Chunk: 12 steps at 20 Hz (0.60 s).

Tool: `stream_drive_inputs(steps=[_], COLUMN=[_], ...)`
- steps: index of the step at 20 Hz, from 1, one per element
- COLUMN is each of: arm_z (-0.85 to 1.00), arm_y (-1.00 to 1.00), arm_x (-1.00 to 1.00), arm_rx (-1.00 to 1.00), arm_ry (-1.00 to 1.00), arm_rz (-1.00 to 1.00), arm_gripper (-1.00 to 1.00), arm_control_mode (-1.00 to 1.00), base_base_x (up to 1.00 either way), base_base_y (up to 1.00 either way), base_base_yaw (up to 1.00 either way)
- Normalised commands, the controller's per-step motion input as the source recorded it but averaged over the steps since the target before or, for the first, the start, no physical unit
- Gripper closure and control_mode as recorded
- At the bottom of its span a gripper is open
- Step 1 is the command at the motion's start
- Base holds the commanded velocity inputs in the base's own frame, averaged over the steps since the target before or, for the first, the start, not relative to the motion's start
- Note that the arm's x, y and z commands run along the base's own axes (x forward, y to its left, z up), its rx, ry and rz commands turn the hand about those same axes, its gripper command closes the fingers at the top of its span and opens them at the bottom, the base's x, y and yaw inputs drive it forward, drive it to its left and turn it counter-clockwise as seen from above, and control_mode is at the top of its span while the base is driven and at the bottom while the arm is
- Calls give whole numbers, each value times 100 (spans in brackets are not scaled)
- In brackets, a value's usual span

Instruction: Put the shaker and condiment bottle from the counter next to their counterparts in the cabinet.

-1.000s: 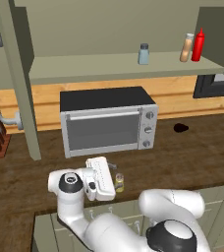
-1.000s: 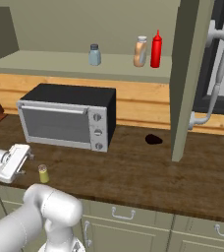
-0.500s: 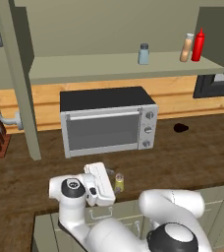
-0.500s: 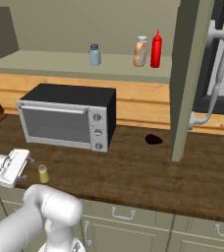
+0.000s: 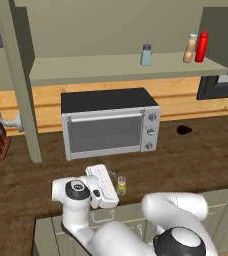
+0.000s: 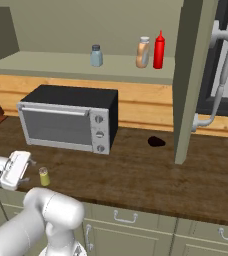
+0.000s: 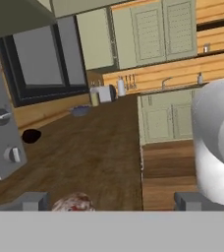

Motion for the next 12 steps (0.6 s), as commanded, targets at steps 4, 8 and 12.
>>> stream_drive_inputs(steps=[4,8,12], arm_z=[-18,-26,-18], arm_y=[0,0,0], arm_x=[14,24,23], arm_rx=[0,0,0], arm_ry=[0,0,0], arm_rz=[2,3,2], arm_gripper=[-100,-100,-100], arm_control_mode=[-100,-100,-100], base_base_x=[0,0,0], base_base_y=[0,0,0], base_base_yaw=[0,0,0])
